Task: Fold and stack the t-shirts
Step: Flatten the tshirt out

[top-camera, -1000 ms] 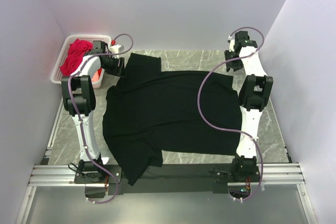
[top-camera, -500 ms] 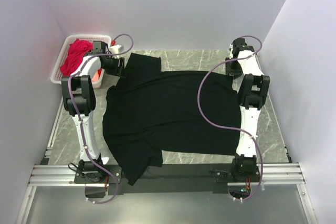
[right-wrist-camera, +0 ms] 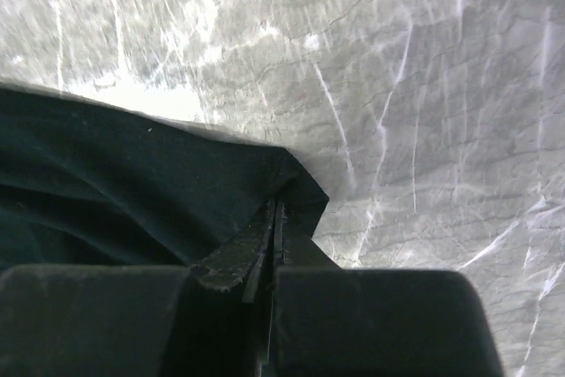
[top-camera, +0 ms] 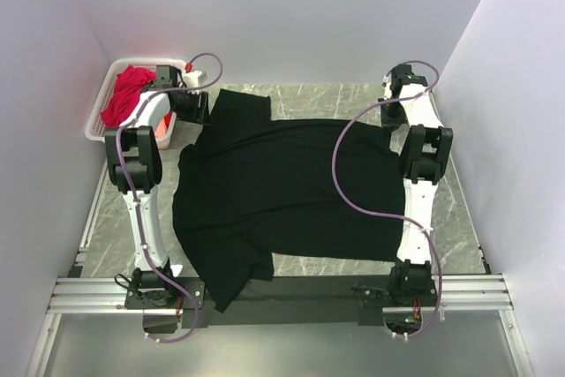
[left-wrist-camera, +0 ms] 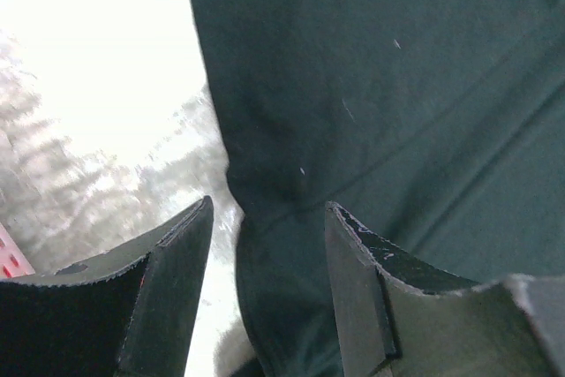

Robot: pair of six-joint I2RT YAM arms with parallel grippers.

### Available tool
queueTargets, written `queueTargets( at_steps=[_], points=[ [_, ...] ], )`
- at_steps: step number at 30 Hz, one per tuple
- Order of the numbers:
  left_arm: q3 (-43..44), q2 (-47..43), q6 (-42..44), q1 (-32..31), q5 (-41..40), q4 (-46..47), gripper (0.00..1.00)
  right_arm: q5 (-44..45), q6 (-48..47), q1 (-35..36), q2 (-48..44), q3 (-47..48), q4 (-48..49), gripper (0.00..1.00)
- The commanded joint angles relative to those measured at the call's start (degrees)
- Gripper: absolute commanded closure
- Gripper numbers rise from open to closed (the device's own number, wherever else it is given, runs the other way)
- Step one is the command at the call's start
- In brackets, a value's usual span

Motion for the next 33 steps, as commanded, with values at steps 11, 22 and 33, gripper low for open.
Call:
queueTargets(
  at_steps=[11,22,33],
  points=[
    [9.07,9.35,-1.12,-4.74,-7.96,4.33,0.42,-4.3,-4.94,-0.94,-5.87,-2.64,3.95,1.0],
    [9.07,8.83,-3.05,-5.8,-9.72,8.89,0.95,-3.16,-5.91,-1.2,-7.9,-0.53,8.61,1.0],
    [9.16,3.47,-6.04,-3.08,-5.77,17.23,1.0,-0.35,-6.52,-1.99,-10.09,1.14,15.29,1.0]
  ],
)
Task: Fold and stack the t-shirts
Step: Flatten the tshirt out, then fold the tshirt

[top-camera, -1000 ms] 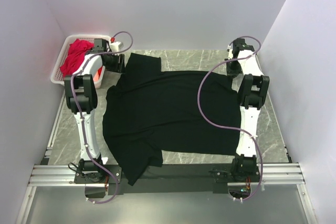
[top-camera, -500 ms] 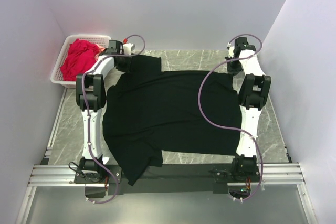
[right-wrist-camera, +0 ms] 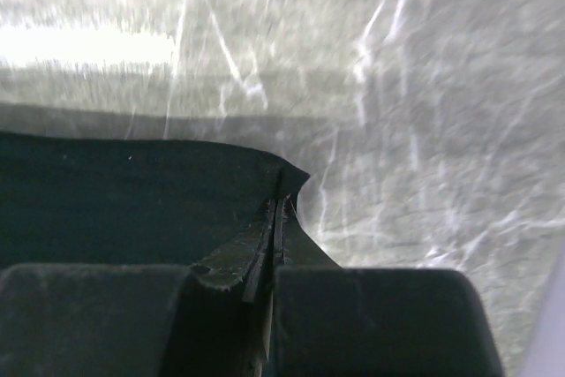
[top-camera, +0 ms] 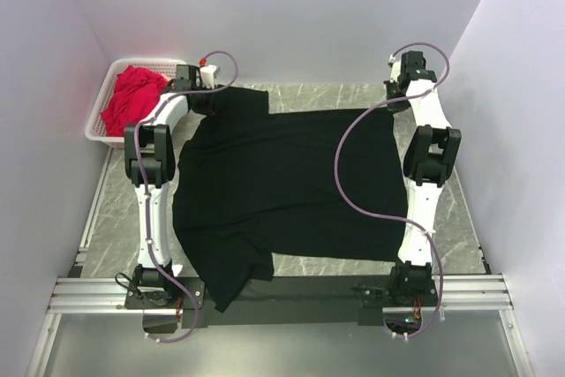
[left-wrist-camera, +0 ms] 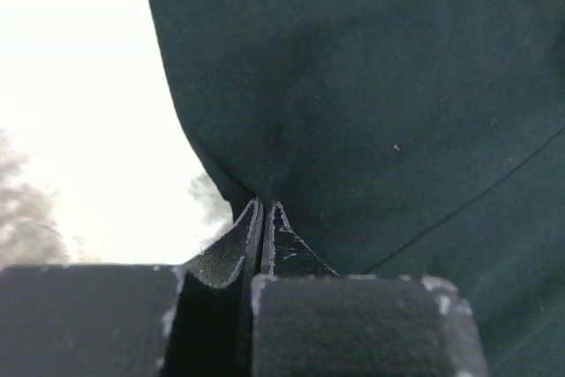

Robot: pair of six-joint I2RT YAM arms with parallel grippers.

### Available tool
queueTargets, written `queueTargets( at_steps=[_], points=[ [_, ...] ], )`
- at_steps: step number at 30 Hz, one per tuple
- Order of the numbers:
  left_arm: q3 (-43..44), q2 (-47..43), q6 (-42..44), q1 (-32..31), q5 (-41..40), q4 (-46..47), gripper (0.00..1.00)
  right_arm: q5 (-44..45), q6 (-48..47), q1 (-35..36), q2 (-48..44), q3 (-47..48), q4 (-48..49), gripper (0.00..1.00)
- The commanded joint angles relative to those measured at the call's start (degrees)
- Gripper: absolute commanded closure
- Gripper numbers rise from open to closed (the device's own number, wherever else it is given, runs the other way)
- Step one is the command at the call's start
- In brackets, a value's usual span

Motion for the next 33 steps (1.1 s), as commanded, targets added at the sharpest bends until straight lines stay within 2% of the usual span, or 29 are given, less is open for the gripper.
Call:
queueTargets(
  at_steps=[1,13,18,33],
  points=[
    [2.01,-5.76,-2.39,2.04,2.93,5.84,1.0,1.95,-1.06,-0.95,-5.18,3.04,4.63,1.0],
    [1.83,-7.69,-1.08,2.83,6.01,10.32,1.0,1.6,-2.91,-0.95,-5.88,4.98,6.47,1.0],
    [-2.38,-10.41,0.06,4.32,7.94,13.31,1.0,-1.73,-3.08,-0.95,-8.51,2.25,6.04,1.0],
    [-11.78,-19.55,8.93,6.43,15.67,12.08,1.0,-6.75,-5.01,-1.21,-15.63,-5.74,2.61,1.0]
  ],
)
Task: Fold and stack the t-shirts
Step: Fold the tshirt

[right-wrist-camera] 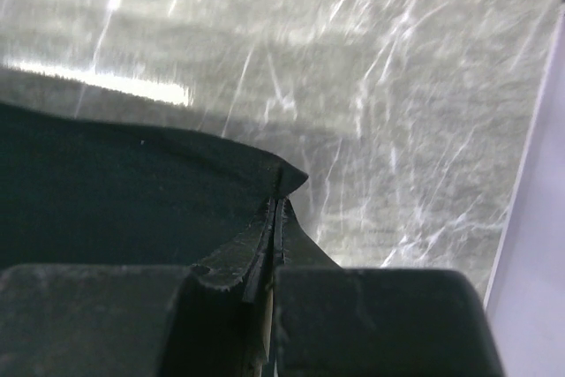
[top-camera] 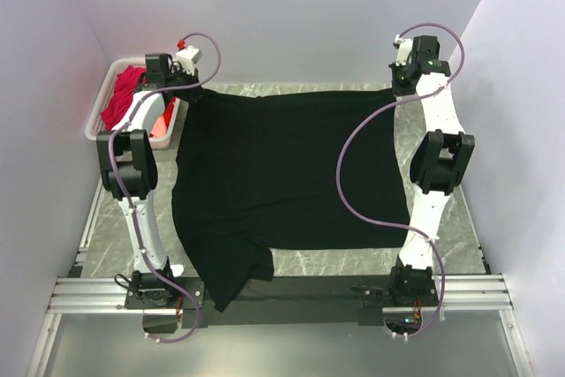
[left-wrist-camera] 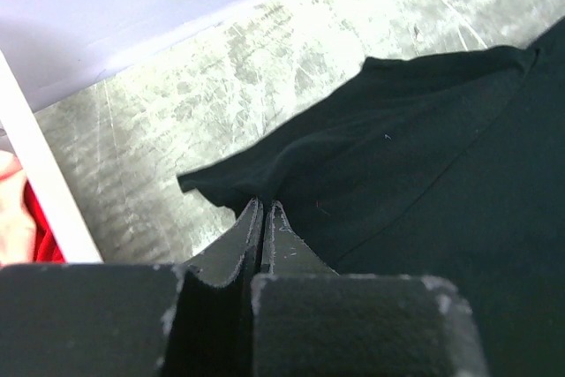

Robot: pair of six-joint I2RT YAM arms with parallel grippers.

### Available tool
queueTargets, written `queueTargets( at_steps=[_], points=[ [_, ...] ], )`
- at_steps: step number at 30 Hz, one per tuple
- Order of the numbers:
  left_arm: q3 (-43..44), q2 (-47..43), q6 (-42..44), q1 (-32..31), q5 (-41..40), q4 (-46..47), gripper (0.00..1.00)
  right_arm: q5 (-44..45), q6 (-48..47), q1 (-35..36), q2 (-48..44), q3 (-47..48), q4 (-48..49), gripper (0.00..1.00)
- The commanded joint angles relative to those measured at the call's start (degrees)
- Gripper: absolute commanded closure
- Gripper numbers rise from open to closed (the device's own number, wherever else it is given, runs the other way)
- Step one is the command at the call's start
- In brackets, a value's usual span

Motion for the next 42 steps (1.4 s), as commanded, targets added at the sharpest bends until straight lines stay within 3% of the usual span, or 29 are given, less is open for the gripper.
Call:
queueTargets(
  at_steps=[1,15,31,42],
  points=[
    [-1.93,-6.07,4.53,1.01,3.16,1.87,1.0,-1.35,-1.96,-1.1,-4.82,-2.8,-0.67,1.0],
    [-17.48,-16.61,13.93,1.89,5.62,-0.5,1.0,-5.31,-4.24,-1.89,-10.26,-12.11,-1.9,1.0],
    [-34.71,-25.41,14.55,1.81,3.95,-2.09,1.0,-6.72,-7.76,-3.12,-13.08,-25.56,-0.06,1.0],
    [-34.28,-21.63,13.68,1.45,0.44,-5.6,1.0,-4.96,-8.38,-3.47,-9.48,-24.25,-1.64,1.0]
  ],
)
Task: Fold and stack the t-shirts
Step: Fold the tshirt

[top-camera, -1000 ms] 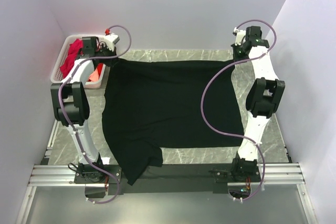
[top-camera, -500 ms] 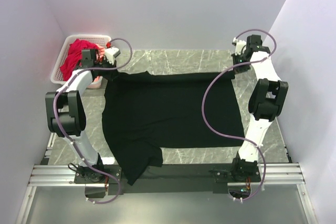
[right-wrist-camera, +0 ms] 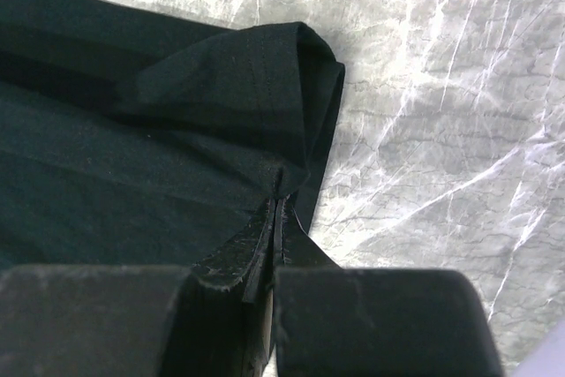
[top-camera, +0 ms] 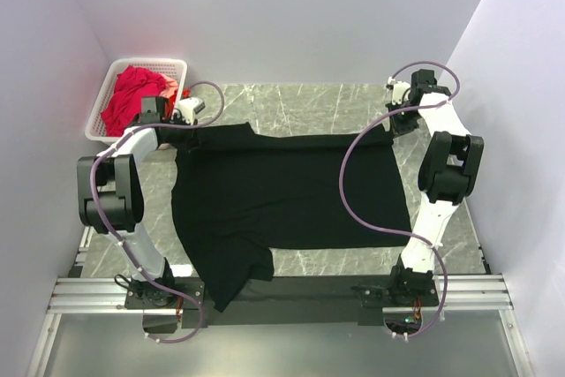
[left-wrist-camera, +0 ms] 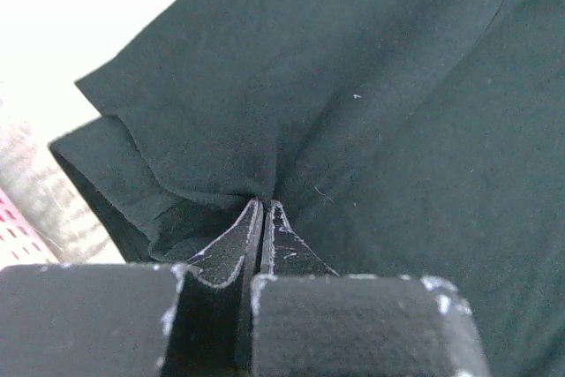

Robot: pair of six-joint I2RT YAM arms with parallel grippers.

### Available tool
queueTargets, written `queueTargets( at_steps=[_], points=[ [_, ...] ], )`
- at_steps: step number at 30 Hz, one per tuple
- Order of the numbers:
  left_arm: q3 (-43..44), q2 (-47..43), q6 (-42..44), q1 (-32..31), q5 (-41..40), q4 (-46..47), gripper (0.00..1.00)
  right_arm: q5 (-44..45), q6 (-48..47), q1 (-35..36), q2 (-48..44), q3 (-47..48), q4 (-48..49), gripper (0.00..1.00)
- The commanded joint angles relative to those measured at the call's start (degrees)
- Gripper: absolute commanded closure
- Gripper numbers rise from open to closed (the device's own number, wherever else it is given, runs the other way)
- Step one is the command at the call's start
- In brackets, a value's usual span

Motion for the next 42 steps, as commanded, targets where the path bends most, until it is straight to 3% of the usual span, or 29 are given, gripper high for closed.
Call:
queueTargets(
  at_steps=[1,7,17,18,19,20,21,23,24,29,32,37,42],
  points=[
    [2.2,0.33,0.45,0.01,-1.77,-1.38,1.0,1.14,-0.92,-1.05,-0.58,2.96,-0.67,1.0],
    [5.1,-1.6,-0.17,-0.08,-1.25,-3.83,1.0,-0.09,-1.62,-1.14,-1.28,6.57,-3.66,1.0],
    [0.36,2.61,3.25,-1.48,-4.67,-5.59,0.98,1.31,-4.17,-0.7,1.07,-0.9,-2.7,1.0],
    [0.71,3.14,3.96,-2.09,-5.2,-6.73,0.93,2.01,-4.52,-0.7,1.61,-0.46,-3.22,0.96],
    [0.88,3.49,4.66,-2.36,-5.2,-7.7,0.76,2.19,-4.87,-0.61,1.88,0.24,-4.45,0.88],
    [1.32,3.76,5.62,-2.36,-4.42,-8.67,0.68,2.19,-5.05,-0.7,2.31,0.77,-4.98,0.81],
    [2.63,3.67,5.9,-2.19,-3.98,-10.68,0.54,2.02,-5.23,-0.78,2.06,1.12,-5.68,0.67],
    [4.65,3.58,5.38,-1.49,-1.78,-12.01,0.42,0.71,-5.14,-0.96,1.0,3.4,-6.56,0.57],
    [7.45,3.67,5.02,-0.96,-0.99,-13.15,0.39,0.0,-4.97,-0.87,0.65,4.54,-7.44,0.47],
    [15.9,6.03,-0.16,-0.69,0.69,-11.4,0.37,-1.68,-1.2,-0.78,3.8,16.04,-9.03,0.46],
    [22.31,10.77,-3.75,-0.96,-0.63,-10.61,0.38,0.69,-0.13,0.53,8.9,22.64,-10.87,0.51],
    [30.05,17.37,-8.25,-1.04,-5.02,-9.9,0.37,5.53,0.4,3.08,12.86,22.92,-8.42,0.52],
    [30.5,20.28,-9.57,-1.57,-7.83,-8.67,0.38,7.73,-0.66,4.31,15.06,22.39,-6.57,0.46]
  ],
)
